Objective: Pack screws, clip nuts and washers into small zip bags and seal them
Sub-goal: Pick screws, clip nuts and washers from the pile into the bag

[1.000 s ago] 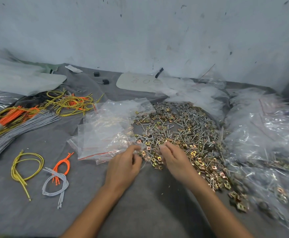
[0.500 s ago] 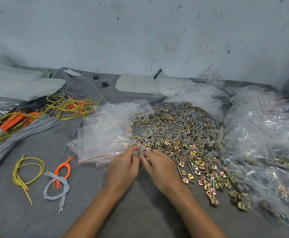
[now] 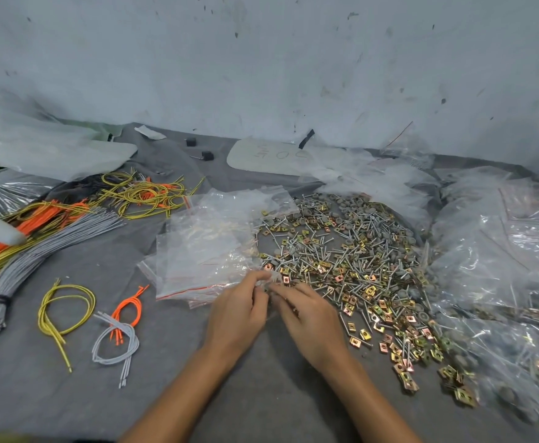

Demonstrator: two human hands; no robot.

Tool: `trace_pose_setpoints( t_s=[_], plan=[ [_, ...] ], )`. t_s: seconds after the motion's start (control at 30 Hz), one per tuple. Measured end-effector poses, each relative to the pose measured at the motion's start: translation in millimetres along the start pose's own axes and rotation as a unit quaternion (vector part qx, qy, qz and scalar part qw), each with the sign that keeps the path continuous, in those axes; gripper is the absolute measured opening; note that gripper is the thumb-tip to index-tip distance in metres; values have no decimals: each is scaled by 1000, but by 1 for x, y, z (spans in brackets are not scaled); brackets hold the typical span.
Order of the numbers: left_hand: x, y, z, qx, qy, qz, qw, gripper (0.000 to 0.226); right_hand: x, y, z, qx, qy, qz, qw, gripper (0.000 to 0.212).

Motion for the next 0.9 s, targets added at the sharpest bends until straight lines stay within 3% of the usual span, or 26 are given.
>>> trace_pose_setpoints(
  t_s=[0.13,0.37,0.57,0.73,0.9],
  plan=[
    [0,0,1,6,-4,1,1000,28,1,4,13,45,91,24,995,27],
    [1,0,1,6,-5,-3,1000,29,-7,4,13,35,122,89,988,23],
    [0,-1,1,9,-9,-2,1000,30,-5,2,11,27,97,67,993,18],
    [0,0,1,-1,-9,2,1000,34,3,1,6,3,5,-33,999,27],
    [0,0,1,5,-3,4,1000,33,0,2,3,7,18,-26,999,29]
  ],
)
Point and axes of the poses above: each hand's wrist, its own y-axis towards the middle knuckle, its own x-axis out of the palm, z = x × y, the point moved 6 cm from there along y, towards the middle knuckle, and after that the axes turned 14 degrees about z, right-handed, at the moved point
